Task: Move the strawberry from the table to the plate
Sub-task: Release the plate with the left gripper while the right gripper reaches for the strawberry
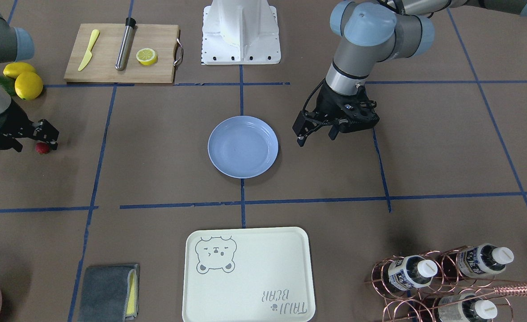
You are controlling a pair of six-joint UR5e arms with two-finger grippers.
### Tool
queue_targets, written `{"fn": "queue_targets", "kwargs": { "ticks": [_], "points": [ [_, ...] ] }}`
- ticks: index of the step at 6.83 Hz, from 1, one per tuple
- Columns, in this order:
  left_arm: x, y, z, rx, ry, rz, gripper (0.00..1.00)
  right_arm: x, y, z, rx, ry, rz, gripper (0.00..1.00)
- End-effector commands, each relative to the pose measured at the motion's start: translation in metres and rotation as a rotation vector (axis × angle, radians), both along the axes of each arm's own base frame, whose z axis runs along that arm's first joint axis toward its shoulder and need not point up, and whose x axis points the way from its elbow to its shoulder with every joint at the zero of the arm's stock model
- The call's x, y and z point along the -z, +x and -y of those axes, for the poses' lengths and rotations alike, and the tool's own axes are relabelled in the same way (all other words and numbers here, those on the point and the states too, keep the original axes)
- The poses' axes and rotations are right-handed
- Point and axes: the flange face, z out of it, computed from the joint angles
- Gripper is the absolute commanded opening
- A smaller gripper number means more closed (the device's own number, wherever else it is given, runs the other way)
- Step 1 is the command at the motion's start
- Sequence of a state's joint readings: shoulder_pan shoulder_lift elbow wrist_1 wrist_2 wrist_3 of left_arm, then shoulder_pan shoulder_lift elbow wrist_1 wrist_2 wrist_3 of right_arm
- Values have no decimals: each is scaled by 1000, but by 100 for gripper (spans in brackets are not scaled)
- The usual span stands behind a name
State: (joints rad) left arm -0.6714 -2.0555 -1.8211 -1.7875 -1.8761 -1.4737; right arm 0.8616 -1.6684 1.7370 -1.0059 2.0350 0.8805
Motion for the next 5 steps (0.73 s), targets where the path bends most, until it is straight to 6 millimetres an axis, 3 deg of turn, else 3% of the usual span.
{"fn": "queue_targets", "kwargs": {
  "ticks": [1,3,4,5],
  "points": [
    [-5,-11,7,-1,26,15,100,-6,-5,-4,13,-8,-8,83],
    [-5,-14,10,5,26,17,100,-10,-3,-5,16,-19,-11,69],
    [-4,-15,9,5,26,15,100,-9,-3,-6,18,-20,-9,53],
    [-4,-18,12,11,27,16,100,-11,-3,-6,20,-23,-11,26]
  ]
}}
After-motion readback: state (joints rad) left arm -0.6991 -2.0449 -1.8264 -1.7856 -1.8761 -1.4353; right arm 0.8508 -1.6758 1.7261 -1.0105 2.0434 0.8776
